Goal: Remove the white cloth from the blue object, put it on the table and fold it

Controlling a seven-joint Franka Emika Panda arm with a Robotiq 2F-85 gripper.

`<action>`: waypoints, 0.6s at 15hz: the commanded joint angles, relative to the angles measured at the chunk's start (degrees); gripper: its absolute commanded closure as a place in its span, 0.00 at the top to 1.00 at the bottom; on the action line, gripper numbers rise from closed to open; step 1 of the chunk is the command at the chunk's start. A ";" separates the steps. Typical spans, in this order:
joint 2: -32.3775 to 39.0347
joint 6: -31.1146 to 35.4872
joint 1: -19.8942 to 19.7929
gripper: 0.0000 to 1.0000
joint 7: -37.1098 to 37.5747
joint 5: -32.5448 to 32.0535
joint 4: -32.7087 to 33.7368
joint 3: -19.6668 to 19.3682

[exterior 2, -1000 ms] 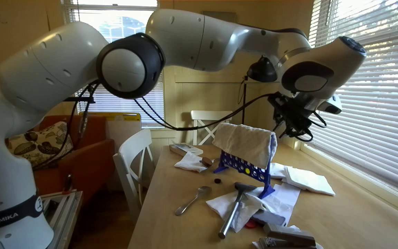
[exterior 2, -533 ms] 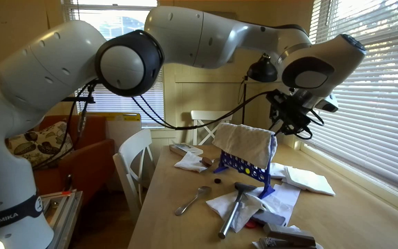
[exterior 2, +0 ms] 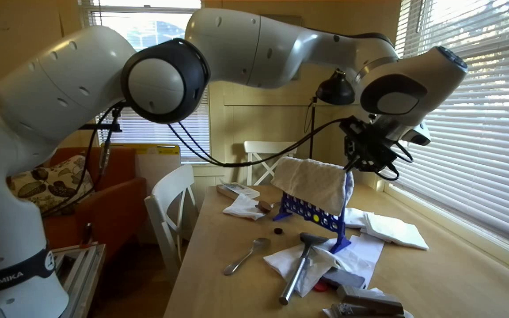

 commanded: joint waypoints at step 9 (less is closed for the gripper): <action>-4.57 -9.98 -1.37 0.01 -9.52 1.42 -1.51 3.44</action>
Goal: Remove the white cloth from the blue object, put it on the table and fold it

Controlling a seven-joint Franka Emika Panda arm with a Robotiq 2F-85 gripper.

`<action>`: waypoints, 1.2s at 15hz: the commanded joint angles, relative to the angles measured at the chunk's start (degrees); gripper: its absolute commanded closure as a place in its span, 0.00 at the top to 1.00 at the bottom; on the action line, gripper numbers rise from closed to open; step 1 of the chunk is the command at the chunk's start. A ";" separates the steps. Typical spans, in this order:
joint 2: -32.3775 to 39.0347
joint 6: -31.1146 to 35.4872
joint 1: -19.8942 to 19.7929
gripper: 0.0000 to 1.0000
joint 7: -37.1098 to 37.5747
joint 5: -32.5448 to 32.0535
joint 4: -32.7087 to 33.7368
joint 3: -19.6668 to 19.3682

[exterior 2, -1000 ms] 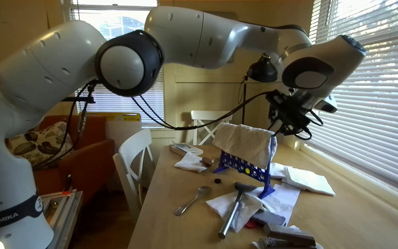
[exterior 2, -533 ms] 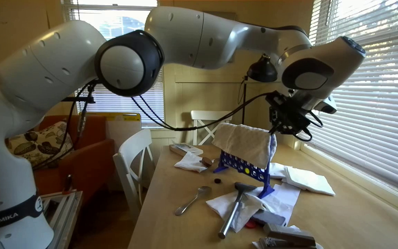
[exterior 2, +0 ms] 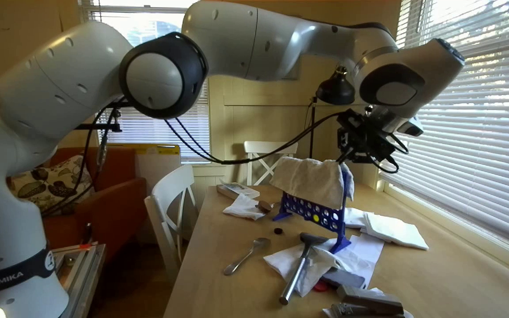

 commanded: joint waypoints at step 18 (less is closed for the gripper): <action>-19.13 -40.59 -5.84 0.01 -14.76 0.33 -10.38 14.94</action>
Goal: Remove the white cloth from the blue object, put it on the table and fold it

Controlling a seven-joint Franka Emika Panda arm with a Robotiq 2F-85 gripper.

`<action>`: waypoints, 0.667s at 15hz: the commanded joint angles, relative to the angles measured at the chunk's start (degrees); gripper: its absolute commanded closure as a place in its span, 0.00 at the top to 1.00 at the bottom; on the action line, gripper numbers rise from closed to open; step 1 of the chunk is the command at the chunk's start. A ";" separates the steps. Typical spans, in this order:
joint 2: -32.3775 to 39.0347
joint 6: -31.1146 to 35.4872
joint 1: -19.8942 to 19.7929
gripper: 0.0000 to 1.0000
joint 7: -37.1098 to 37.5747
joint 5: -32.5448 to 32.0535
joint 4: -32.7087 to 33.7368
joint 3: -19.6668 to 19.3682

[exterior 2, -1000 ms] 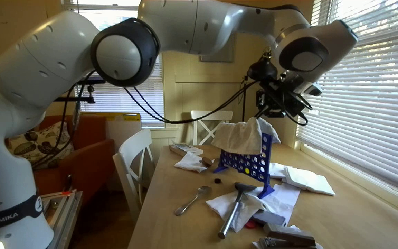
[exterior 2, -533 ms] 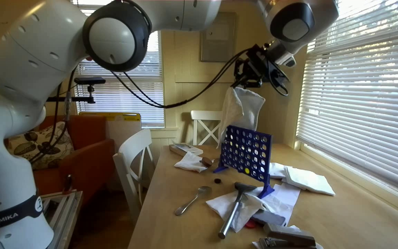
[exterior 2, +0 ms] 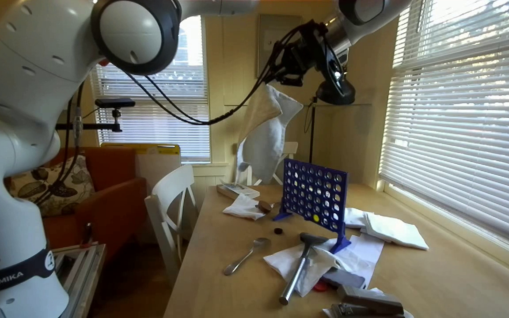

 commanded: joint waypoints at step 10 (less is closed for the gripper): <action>-7.96 7.63 2.02 0.04 -9.27 -18.92 -16.77 -2.33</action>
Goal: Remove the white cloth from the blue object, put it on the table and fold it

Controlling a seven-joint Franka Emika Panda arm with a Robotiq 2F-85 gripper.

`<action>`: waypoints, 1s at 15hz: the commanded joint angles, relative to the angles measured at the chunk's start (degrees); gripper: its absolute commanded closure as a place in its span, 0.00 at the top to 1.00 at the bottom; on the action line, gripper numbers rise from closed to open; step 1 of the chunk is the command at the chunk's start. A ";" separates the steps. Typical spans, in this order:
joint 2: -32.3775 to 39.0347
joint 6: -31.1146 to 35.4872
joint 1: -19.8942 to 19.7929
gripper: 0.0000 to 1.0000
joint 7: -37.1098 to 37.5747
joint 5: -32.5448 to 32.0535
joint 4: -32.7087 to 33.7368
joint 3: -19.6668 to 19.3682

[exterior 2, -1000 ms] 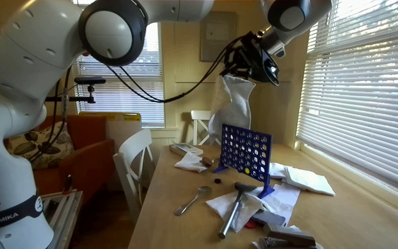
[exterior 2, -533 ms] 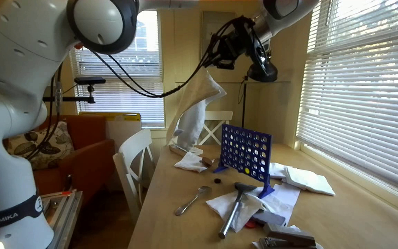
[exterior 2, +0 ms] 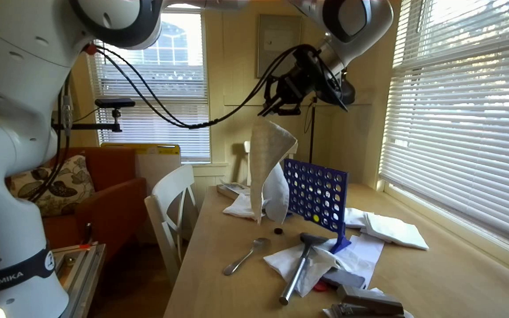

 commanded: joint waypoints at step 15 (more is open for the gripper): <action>-7.83 1.27 6.28 0.01 -12.14 -1.51 -15.69 -5.16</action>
